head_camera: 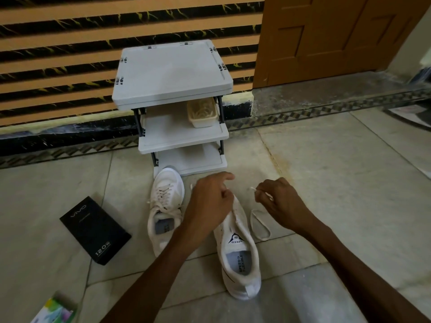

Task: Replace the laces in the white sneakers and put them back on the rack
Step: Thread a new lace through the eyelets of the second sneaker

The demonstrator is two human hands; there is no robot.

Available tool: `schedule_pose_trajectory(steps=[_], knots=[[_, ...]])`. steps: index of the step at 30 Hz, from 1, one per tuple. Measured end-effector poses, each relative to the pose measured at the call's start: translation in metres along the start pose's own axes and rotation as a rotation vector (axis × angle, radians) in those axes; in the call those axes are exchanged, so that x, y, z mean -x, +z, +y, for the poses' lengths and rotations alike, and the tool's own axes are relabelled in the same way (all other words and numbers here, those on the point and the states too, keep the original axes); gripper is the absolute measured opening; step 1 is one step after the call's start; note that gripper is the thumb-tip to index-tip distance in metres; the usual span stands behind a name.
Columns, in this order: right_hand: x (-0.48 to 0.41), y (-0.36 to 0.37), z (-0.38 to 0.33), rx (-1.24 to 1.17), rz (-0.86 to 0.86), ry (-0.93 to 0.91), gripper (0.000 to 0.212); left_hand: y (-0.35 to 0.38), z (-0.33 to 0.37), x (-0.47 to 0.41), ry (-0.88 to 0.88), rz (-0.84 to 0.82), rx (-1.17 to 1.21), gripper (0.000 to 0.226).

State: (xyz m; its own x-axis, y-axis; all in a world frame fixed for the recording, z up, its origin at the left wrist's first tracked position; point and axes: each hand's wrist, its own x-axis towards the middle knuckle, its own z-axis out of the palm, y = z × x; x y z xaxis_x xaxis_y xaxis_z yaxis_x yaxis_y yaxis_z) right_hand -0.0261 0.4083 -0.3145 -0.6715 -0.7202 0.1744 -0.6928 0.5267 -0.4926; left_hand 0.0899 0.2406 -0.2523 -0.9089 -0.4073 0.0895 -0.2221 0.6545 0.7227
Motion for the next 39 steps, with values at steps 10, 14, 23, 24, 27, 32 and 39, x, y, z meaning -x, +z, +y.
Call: schedule_pose_trajectory(steps=[10,14,23,24,27,32,39], knots=[[0.0,-0.004,-0.032,0.188,0.044,-0.076,0.032,0.021,0.014,0.004,0.037,0.017,-0.077,0.012],[0.001,0.008,-0.018,0.16,0.063,0.096,0.037,0.011,0.012,0.001,0.051,0.116,-0.006,0.008],[0.009,0.029,0.048,0.179,0.028,0.468,0.03,-0.02,0.011,-0.002,0.023,0.255,0.118,0.009],[0.01,0.029,0.054,0.182,0.008,0.496,0.031,-0.025,0.014,-0.001,0.018,0.276,0.131,0.008],[0.014,0.027,0.072,0.131,0.007,0.58,0.033,-0.037,0.019,-0.001,0.011,0.304,0.156,0.007],[0.013,0.029,0.07,0.009,-0.037,0.415,0.033,-0.039,0.024,-0.004,0.057,0.308,0.074,0.01],[0.0,0.011,0.01,-0.215,-0.042,0.152,0.044,-0.01,0.018,0.003,0.076,0.03,-0.054,0.048]])
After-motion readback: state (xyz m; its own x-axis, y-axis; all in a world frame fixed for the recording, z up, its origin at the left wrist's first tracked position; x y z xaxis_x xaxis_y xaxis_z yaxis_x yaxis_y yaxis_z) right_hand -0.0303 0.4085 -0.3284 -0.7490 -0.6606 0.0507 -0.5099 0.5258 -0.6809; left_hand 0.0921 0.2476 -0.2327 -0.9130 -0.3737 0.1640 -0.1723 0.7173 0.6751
